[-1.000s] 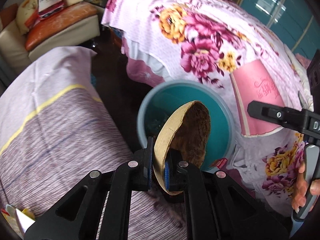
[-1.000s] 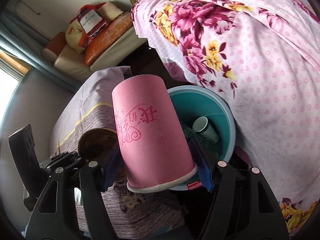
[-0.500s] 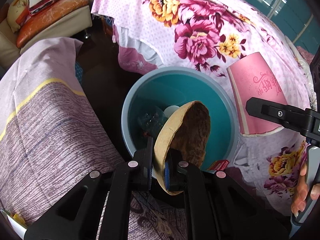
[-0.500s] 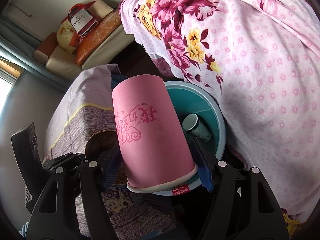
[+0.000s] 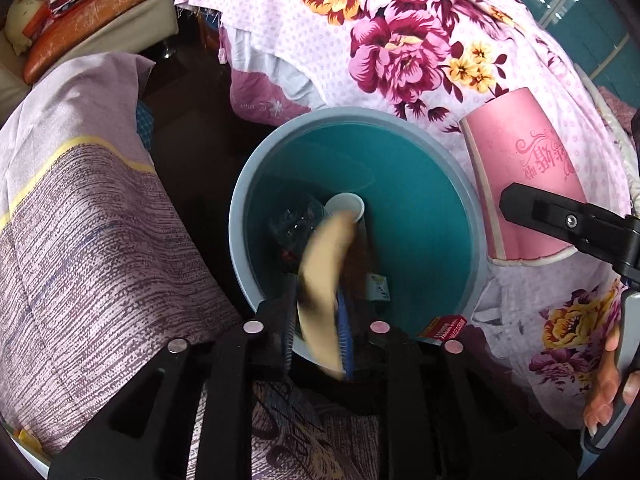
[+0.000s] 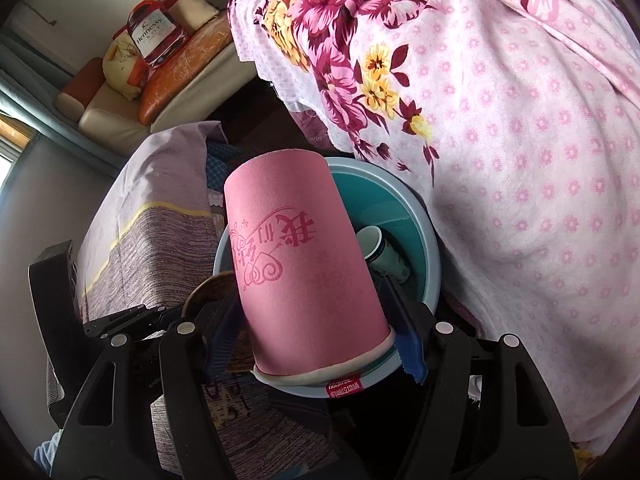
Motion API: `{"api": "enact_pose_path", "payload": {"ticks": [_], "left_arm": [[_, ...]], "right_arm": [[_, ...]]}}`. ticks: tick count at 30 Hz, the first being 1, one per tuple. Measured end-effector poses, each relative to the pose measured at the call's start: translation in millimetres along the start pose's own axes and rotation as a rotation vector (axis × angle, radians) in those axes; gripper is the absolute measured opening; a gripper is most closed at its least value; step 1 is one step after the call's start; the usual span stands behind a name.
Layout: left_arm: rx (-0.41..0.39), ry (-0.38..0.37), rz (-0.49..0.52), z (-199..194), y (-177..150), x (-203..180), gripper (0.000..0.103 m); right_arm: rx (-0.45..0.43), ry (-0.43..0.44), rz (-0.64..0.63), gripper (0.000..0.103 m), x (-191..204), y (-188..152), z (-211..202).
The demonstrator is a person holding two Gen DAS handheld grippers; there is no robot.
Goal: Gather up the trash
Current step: 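Carry bowl and pink cup over the teal bin and lower them, then open both tools to drop the coconut bowl and pink cup into the bin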
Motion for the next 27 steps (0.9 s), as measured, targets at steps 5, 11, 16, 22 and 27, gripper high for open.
{"api": "enact_pose_path", "payload": {"ticks": [5,11,16,22,27], "left_arm": [[-0.019,-0.015,-0.032,-10,-4,9,0.041],[-0.073,-0.003,-0.065,-32,-9,21,0.071],[-0.111,-0.015,-0.102,-51,-13,33,0.079],[-0.124,-0.024,-0.129,-63,-22,44,0.08],[-0.139,-0.024,-0.144,-75,-32,51,0.081]], "right_arm": [[0.01,-0.004,-0.001,0.064,2,1,5],[0.022,-0.011,-0.015,0.065,8,1,9],[0.051,-0.006,-0.018,0.07,16,-1,15],[0.069,-0.01,-0.015,0.075,26,-6,15],[0.071,-0.022,-0.025,0.078,36,-11,9]]}}
Point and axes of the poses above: each gripper's, at about its wrist camera, not at the fingertips, and z roughly the way its jaws point, x to its left, y to its top, the point moved 5 cm from there along z, roughly the way its jaws point, and after that the axes turned 2 degrees about -z, right-handed, at the moved point
